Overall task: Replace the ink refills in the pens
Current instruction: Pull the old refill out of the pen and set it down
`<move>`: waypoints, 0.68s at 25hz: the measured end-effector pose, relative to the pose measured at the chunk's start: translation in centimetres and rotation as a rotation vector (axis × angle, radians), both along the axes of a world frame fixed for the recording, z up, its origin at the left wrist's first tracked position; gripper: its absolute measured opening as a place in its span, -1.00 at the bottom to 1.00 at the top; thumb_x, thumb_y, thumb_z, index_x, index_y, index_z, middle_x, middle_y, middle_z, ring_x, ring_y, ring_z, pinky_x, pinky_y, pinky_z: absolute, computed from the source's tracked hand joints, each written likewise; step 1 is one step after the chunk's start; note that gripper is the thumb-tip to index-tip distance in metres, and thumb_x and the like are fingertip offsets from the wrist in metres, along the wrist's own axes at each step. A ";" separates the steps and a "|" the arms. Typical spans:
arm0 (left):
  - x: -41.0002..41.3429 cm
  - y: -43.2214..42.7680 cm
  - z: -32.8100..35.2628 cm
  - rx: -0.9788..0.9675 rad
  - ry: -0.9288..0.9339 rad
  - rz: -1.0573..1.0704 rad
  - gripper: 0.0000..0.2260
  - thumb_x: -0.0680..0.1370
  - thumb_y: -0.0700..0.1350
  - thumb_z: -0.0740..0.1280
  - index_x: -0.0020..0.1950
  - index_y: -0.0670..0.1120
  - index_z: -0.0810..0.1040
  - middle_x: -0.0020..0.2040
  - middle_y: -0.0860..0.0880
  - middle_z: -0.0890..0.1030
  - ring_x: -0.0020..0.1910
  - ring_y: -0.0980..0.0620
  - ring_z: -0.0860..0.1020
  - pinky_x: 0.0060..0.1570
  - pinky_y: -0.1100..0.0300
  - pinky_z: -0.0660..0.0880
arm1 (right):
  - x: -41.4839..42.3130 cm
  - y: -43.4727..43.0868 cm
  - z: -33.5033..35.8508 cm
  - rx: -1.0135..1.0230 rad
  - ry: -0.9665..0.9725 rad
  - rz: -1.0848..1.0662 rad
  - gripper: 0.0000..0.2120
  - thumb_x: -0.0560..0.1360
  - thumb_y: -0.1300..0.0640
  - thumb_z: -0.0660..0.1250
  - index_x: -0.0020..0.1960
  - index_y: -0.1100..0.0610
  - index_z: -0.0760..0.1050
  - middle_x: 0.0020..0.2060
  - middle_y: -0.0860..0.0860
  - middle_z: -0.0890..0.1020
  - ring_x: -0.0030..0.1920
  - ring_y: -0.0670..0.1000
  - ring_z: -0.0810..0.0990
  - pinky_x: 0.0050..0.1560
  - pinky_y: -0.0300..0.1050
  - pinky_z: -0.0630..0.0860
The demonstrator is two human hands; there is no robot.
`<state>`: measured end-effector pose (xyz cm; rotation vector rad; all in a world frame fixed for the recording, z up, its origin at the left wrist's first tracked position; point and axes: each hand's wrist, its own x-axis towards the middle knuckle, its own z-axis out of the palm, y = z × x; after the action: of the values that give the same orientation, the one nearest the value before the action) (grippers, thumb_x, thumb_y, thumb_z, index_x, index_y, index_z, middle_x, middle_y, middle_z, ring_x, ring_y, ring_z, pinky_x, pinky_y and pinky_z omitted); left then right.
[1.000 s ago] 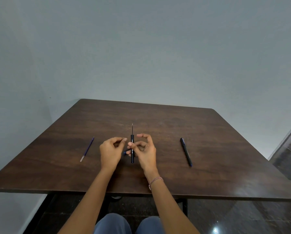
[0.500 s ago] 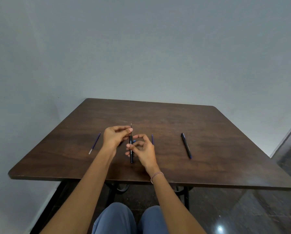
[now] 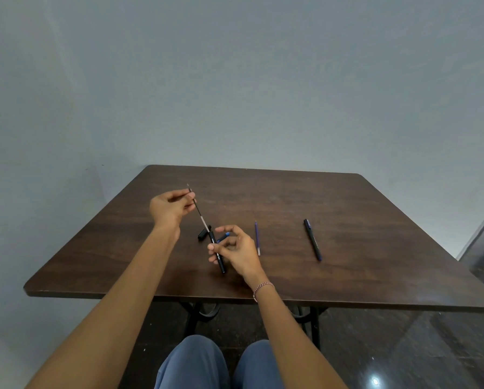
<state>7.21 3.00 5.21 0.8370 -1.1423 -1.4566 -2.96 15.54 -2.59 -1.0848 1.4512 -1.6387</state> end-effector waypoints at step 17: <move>2.4 -3.1 -3.7 -0.266 -1.112 0.117 -0.89 0.42 -0.19 0.49 -0.08 -0.17 0.69 -0.09 -0.15 0.69 -0.06 -0.08 0.60 -0.06 0.07 0.55 | -0.4 -0.1 -0.3 -0.022 0.160 -0.105 -0.67 0.34 0.08 0.55 0.05 -0.03 0.53 -0.31 -0.05 0.69 -0.13 -0.05 0.69 0.08 -0.19 0.52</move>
<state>9.63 -0.12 1.53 1.5495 -1.9832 -0.6415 -3.37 15.42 -2.88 -1.1930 1.6208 -1.6750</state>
